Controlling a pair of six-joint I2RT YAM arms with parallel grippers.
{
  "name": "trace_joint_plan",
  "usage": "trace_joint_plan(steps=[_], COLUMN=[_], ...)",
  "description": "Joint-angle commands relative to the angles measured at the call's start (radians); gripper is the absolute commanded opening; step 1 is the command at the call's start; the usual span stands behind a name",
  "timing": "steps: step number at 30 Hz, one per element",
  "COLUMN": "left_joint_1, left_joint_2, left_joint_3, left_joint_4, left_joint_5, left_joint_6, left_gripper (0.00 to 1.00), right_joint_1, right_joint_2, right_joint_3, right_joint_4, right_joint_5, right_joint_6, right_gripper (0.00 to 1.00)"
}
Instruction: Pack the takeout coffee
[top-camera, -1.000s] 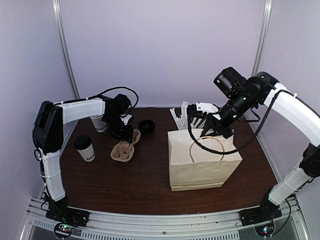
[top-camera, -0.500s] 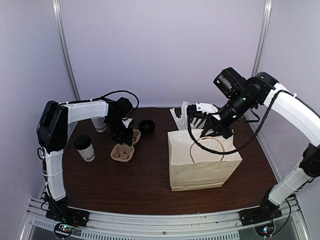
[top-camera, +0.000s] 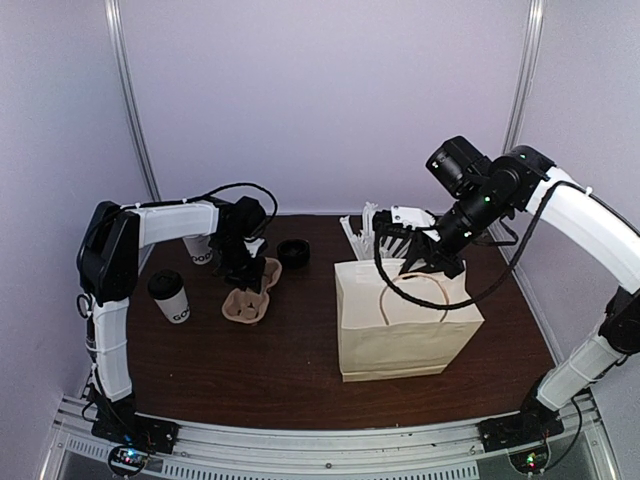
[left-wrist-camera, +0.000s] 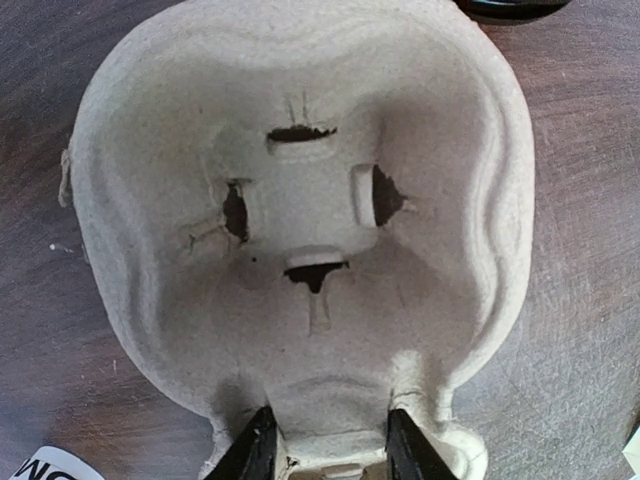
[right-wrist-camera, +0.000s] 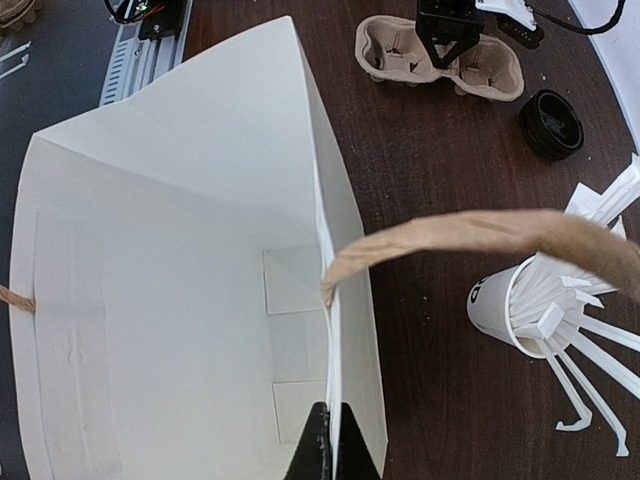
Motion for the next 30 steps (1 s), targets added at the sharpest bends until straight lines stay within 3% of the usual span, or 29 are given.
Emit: trace_joint_plan(steps=[1, 4, 13, 18, 25, 28, 30], left_joint_1=[0.002, 0.002, 0.002, 0.002, 0.002, 0.002, 0.002], left_joint_2=[0.019, 0.006, -0.124, -0.215, -0.381, -0.429, -0.454], left_joint_3=[0.029, 0.033, 0.043, 0.035, 0.061, 0.085, 0.093], left_joint_4=[-0.013, -0.017, -0.054, -0.064, -0.077, -0.077, -0.077], left_joint_5=[-0.003, -0.008, 0.027, 0.054, 0.051, 0.070, 0.070], left_joint_6=[-0.004, 0.000, 0.039, 0.050, 0.100, 0.119, 0.123], left_gripper=[0.36, 0.32, 0.25, 0.25, 0.22, 0.22, 0.22], right_joint_1=[0.003, 0.003, -0.034, -0.083, -0.185, -0.189, -0.189], right_joint_2=[-0.018, -0.020, -0.047, -0.068, -0.112, -0.094, -0.075], right_joint_3=[-0.006, 0.000, 0.092, 0.148, 0.121, 0.087, 0.086], right_joint_4=[0.011, 0.009, -0.041, -0.072, -0.046, -0.046, -0.057], right_joint_5=[0.011, 0.013, -0.019, -0.062, -0.137, -0.161, -0.180], right_joint_6=[0.014, 0.018, 0.032, 0.030, 0.045, 0.047, 0.047], right_gripper=[0.00, 0.02, 0.31, 0.39, 0.44, 0.39, 0.30])
